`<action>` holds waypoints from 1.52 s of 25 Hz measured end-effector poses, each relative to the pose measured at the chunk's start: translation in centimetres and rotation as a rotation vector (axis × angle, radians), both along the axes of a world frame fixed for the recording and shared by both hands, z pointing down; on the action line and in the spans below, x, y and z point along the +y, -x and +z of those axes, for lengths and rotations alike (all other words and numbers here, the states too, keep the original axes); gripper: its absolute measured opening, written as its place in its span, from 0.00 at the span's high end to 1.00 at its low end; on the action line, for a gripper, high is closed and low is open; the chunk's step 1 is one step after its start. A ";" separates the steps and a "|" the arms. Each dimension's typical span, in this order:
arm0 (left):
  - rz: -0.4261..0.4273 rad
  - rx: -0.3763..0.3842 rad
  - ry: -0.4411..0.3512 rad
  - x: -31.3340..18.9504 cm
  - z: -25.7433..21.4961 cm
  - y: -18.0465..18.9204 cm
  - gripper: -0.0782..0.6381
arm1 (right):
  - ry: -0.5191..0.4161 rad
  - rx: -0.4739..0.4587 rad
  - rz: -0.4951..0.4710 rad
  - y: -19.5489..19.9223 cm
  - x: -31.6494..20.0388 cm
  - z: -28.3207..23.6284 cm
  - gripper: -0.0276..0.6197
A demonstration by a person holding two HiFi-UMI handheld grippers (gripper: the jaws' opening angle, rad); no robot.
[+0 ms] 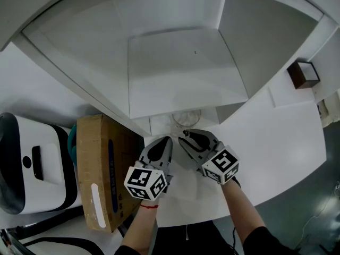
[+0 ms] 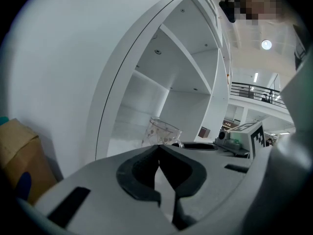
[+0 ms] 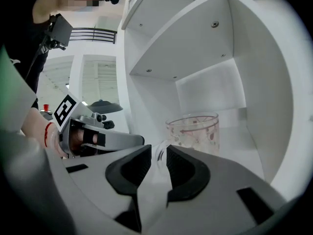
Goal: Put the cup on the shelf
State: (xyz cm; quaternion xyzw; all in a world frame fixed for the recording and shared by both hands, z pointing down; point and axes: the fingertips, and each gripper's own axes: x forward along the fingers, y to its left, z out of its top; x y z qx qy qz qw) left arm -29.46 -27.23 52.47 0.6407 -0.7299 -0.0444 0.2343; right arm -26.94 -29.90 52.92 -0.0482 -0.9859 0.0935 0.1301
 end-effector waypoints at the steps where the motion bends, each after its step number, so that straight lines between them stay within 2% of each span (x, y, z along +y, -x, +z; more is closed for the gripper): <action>1: 0.002 0.000 0.000 0.0 0.0 -0.1 0.88 | 0.010 -0.004 0.013 -0.2 -0.2 0.0 0.84; 11: 0.071 0.002 0.007 -0.5 0.0 -2.7 0.88 | 0.040 -0.010 0.122 -2.6 -0.6 -0.5 0.85; 14: 0.094 0.000 0.004 -1.0 -0.2 -3.5 0.88 | 0.038 -0.016 0.139 -2.9 -0.4 -1.0 0.92; 18: 0.116 -0.001 0.001 -1.6 -0.3 -4.2 0.88 | 0.031 -0.005 0.162 -3.0 -0.2 -1.3 0.93; 27: 0.107 -0.007 -0.004 -2.2 -0.1 -3.8 0.88 | -0.045 0.065 0.179 -2.6 0.0 -0.5 0.94; 32: 0.117 -0.062 -0.011 -2.4 0.0 -3.2 0.88 | -0.102 0.081 0.213 -2.0 -0.1 -0.5 0.95; 38: 0.090 -0.049 -0.031 -3.1 0.3 -2.6 0.88 | -0.103 0.082 0.235 -1.6 -0.8 -0.3 0.95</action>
